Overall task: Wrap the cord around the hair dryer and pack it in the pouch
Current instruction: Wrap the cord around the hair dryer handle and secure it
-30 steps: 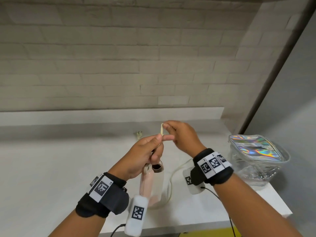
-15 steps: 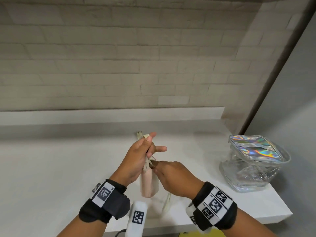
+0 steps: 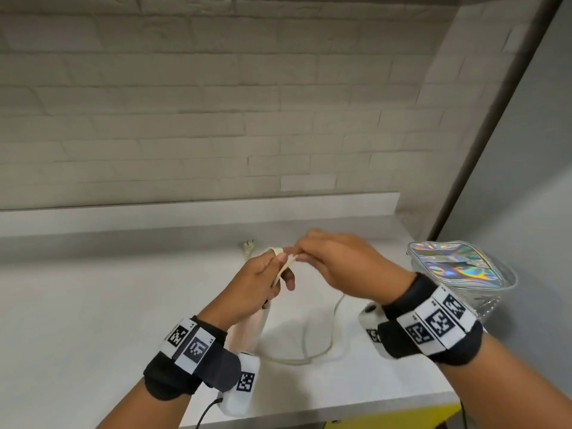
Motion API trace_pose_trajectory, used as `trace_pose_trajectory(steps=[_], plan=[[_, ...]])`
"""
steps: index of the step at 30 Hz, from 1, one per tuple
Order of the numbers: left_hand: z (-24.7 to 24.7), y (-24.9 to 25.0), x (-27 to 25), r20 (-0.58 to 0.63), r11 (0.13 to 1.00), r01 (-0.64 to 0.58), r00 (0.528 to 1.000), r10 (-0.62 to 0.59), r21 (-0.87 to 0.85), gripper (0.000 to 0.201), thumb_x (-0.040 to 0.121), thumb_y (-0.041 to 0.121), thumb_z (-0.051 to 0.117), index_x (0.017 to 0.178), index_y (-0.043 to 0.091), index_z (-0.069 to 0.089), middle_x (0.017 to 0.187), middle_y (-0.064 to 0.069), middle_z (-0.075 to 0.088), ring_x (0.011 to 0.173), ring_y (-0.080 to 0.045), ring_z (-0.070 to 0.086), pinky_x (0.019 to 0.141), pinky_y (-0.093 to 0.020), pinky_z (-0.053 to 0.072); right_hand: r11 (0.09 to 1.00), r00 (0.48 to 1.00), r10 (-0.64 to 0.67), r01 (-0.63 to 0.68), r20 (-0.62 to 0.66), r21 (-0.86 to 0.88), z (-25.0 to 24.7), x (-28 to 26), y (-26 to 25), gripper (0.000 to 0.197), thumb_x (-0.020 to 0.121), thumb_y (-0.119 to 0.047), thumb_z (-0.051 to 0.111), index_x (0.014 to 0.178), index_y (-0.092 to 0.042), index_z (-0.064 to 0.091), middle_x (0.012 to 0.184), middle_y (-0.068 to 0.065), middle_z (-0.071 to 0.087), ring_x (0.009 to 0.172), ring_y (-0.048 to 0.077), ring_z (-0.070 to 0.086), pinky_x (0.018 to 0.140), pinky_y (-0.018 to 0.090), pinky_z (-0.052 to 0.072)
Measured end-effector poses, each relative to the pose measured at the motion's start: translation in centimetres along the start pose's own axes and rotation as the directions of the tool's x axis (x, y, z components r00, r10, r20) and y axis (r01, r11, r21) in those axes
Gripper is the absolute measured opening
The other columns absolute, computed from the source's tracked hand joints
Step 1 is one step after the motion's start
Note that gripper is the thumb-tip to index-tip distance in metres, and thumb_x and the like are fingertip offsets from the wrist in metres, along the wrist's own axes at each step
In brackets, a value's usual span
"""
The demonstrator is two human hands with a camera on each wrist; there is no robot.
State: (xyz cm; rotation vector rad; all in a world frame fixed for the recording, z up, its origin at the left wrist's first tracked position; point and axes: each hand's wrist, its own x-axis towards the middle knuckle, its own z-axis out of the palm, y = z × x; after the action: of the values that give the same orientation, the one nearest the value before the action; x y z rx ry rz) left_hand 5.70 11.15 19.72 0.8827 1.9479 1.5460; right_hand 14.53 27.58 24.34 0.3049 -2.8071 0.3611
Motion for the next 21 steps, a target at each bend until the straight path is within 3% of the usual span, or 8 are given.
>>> trace_pose_trajectory(steps=[2, 4, 8, 10, 12, 16, 21], plan=[[-0.5, 0.5, -0.3, 0.022, 0.996, -0.009, 1.000, 0.011, -0.091, 0.037, 0.105, 0.032, 0.029, 0.104, 0.018, 0.063, 0.058, 0.003, 0.054, 0.051, -0.013, 0.033, 0.057, -0.027, 0.034, 0.999, 0.998, 0.000, -0.003, -0.063, -0.051, 0.0, 1.0, 1.1, 0.020, 0.100, -0.029, 0.045, 0.106, -0.023, 0.063, 0.091, -0.002, 0.055, 0.076, 0.021, 0.055, 0.061, 0.030, 0.037], [-1.0, 0.8, -0.6, 0.034, 0.974, 0.019, 0.999, -0.012, -0.226, 0.042, 0.104, 0.033, 0.028, 0.115, 0.012, 0.063, 0.053, -0.001, 0.043, 0.048, -0.012, 0.033, 0.056, -0.022, 0.038, 0.997, 0.990, 0.026, -0.036, -0.141, -0.066, 0.4, 2.3, 2.1, 0.020, 0.099, -0.024, 0.048, 0.109, -0.022, 0.065, 0.090, 0.000, 0.053, 0.073, 0.022, 0.053, 0.060, 0.030, 0.035], [-0.9, 1.2, -1.0, 0.100, 0.894, 0.055, 0.995, -0.011, -0.445, 0.048, 0.100, 0.034, 0.033, 0.122, 0.004, 0.062, 0.050, 0.000, 0.032, 0.042, -0.009, 0.028, 0.047, -0.021, 0.033, 0.983, 0.942, 0.170, -0.143, -0.290, 0.111, 2.1, 4.7, 3.2, 0.025, 0.097, -0.021, 0.052, 0.117, -0.025, 0.067, 0.084, -0.001, 0.049, 0.073, 0.022, 0.054, 0.065, 0.035, 0.045], [-0.9, 1.5, -0.9, 0.101, 0.865, 0.029, 0.995, 0.025, -0.501, 0.048, 0.099, 0.033, 0.034, 0.123, 0.002, 0.061, 0.049, 0.002, 0.030, 0.042, -0.009, 0.024, 0.048, -0.023, 0.029, 0.958, 0.949, 0.222, -0.169, -0.226, 0.232, 4.1, 5.0, 2.5, 0.031, 0.096, -0.013, 0.053, 0.123, -0.024, 0.064, 0.087, -0.002, 0.052, 0.078, 0.017, 0.056, 0.073, 0.036, 0.049], [-0.9, 1.7, -0.7, 0.062, 0.856, -0.006, 0.997, 0.044, -0.517, 0.047, 0.100, 0.031, 0.033, 0.124, 0.002, 0.061, 0.048, 0.002, 0.029, 0.043, -0.009, 0.022, 0.049, -0.025, 0.026, 0.933, 0.966, 0.239, -0.201, -0.097, 0.298, 6.5, 4.6, 1.5, 0.038, 0.092, -0.003, 0.048, 0.122, -0.022, 0.062, 0.097, 0.006, 0.063, 0.089, 0.021, 0.061, 0.081, 0.037, 0.051], [-0.8, 0.9, -0.8, -0.083, 0.890, -0.048, 0.997, 0.011, -0.454, 0.044, 0.103, 0.034, 0.029, 0.130, 0.008, 0.053, 0.051, 0.005, 0.031, 0.043, -0.007, 0.025, 0.051, -0.022, 0.028, 0.953, 0.963, 0.183, -0.222, 0.197, 0.204, 9.4, 3.3, -0.9, 0.018, 0.093, -0.015, 0.047, 0.107, -0.013, 0.058, 0.099, 0.013, 0.067, 0.086, 0.032, 0.064, 0.076, 0.041, 0.051], [-1.0, -0.2, 0.2, -0.338, 0.978, -0.087, 0.941, 0.018, -0.190, 0.038, 0.102, 0.042, 0.029, 0.125, 0.021, 0.052, 0.051, 0.010, 0.037, 0.049, -0.007, 0.036, 0.060, -0.023, 0.036, 0.992, 0.980, 0.096, -0.107, 0.173, 0.060, 9.9, 0.7, -3.0, 0.022, 0.102, -0.021, 0.036, 0.109, -0.011, 0.054, 0.092, 0.009, 0.062, 0.071, 0.034, 0.059, 0.060, 0.036, 0.040]])
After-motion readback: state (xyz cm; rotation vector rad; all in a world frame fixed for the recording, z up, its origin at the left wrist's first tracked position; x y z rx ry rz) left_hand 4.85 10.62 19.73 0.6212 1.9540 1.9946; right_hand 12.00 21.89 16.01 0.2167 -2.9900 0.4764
